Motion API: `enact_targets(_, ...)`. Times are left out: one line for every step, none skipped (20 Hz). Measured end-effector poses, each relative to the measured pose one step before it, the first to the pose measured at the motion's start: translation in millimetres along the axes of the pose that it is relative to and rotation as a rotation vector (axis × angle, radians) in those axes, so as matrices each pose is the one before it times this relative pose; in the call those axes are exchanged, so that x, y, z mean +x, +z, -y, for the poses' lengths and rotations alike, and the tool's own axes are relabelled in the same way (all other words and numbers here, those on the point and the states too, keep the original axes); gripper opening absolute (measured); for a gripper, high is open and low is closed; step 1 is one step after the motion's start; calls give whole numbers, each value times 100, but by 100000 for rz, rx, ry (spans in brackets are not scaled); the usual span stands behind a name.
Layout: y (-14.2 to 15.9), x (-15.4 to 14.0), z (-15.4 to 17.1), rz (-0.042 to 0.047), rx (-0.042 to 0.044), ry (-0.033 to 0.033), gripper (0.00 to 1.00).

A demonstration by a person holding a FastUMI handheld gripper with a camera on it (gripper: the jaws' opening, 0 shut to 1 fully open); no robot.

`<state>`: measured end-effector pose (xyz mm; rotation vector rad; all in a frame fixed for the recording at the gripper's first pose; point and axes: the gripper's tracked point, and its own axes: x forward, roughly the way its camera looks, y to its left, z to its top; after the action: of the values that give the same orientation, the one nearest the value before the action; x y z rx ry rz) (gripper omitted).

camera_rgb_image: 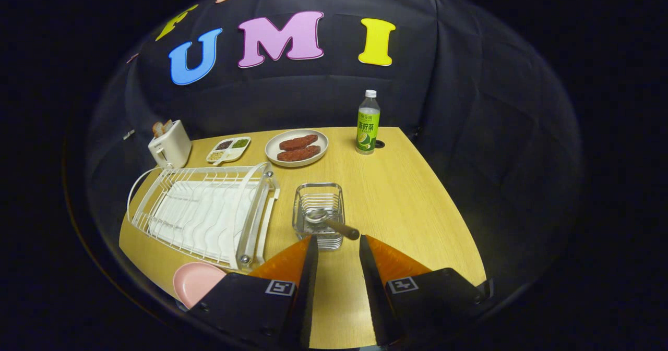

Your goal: Take the plate from the dish rack, then take the spoon from the basket and place it into the plate.

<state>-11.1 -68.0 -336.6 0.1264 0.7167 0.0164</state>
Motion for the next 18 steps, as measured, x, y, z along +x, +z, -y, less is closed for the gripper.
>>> enact_targets(-98,744,206,-949,-872,304,49)
enact_targets(-228,811,160,-1545,-1758,459,49)
enact_targets(-182,615,-25,-804,-1763,683,49)
enact_targets(113,568,-307,254,-1576,1373,49)
enact_targets(314,564,-337,643,-1551,1362,46)
enact_targets(184,373,-620,428,-1193,2184,46)
enact_targets(219,184,-439,927,-917,1398,44)
enact_targets(-4,311,-198,-208,-951,231,43)
enact_targets(-346,208,-172,-569,-430,51,30)
enact_targets(-65,85,-801,-19,896,2938,24)
enact_targets(-11,220,-763,472,1147,1035,21)
enact_targets(211,201,26,1319,-648,-176,17)
enact_targets(121,-120,-76,280,-776,-197,14)
enact_targets(392,-262,-309,557,208,548,13)
enact_targets(470,-373,-220,945,693,180,11)
enact_targets(808,-322,43,1090,867,224,11)
enact_targets(958,-297,81,1418,810,-322,11)
enact_targets(964,-288,374,794,362,-939,11)
